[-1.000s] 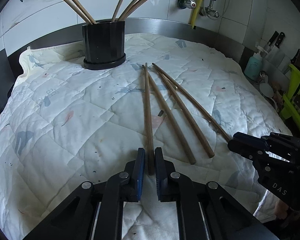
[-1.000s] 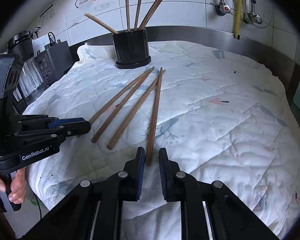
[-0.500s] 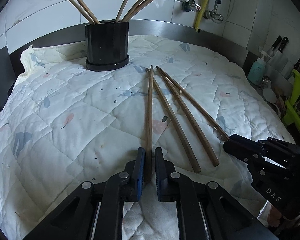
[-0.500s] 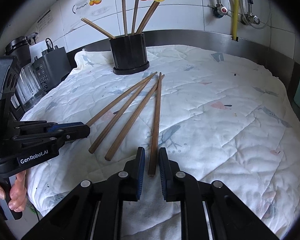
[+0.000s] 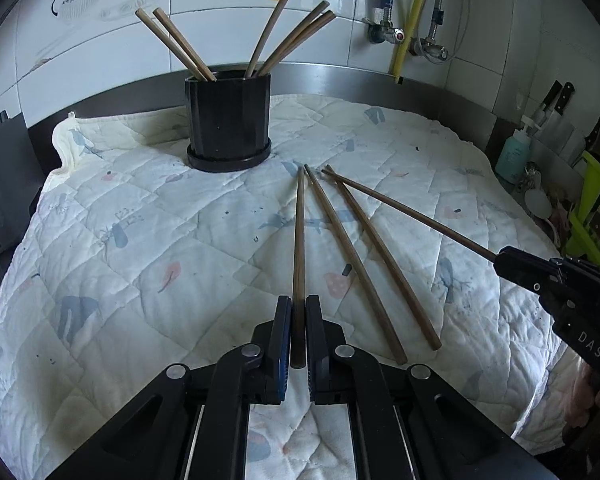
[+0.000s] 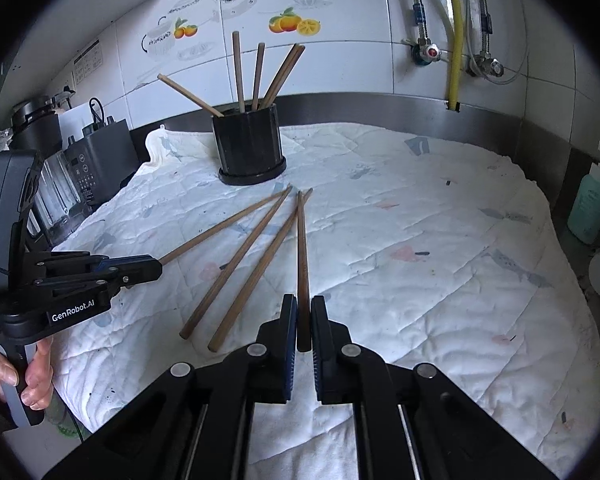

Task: Organize utensils
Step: 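Close the left tool on a chopstick while the right tool grasps another, then lift both chopsticks and carry them above the black cup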

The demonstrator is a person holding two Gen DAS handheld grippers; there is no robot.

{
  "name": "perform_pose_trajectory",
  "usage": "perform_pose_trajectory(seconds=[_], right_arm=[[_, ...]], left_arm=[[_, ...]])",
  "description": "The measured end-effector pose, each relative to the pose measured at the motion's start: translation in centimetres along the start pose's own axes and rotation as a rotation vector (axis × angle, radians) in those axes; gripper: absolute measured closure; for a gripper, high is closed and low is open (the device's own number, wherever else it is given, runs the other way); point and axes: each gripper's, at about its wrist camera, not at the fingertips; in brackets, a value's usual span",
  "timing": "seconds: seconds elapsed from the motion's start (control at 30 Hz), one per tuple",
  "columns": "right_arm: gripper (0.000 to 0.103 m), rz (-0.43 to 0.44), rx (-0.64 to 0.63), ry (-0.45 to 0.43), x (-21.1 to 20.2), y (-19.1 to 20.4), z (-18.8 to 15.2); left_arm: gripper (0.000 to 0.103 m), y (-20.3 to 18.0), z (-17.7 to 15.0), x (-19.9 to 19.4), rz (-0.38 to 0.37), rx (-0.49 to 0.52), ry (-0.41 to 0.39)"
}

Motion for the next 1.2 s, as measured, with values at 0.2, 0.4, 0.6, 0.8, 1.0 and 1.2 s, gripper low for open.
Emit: perform_pose_trajectory(seconds=[0.2,0.4,0.6,0.8,1.0,1.2], right_arm=[[0.094,-0.005,-0.033,-0.033,-1.6,0.0,3.0],[0.094,0.009,-0.064,-0.048,-3.1,-0.2,6.7],[0.094,0.019,-0.115,-0.06,-4.8,0.3,10.5],[0.094,0.016,-0.177,-0.062,-6.1,1.2,13.8],[0.094,0.024,-0.226,-0.078,-7.5,2.2,16.6],[0.094,0.058,-0.234,-0.15,-9.9,2.8,20.2]], left_arm=[[0.097,1.0,2.0,-2.4,0.01,0.01,-0.03],[0.097,2.3,4.9,-4.9,0.014,0.003,-0.05],[0.097,2.9,8.0,-8.5,0.029,0.031,-0.106],[0.097,3.0,10.9,-11.2,0.041,0.058,-0.144],[0.097,2.6,13.5,-13.4,0.057,0.084,-0.187],[0.097,2.8,16.4,-16.5,0.058,0.079,-0.259]])
Point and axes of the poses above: each gripper's, at about its wrist camera, not at the fingertips, and x roughly the way its jaws point, y to its left, z to its top, and after that the axes turned 10 degrees about y, right-handed
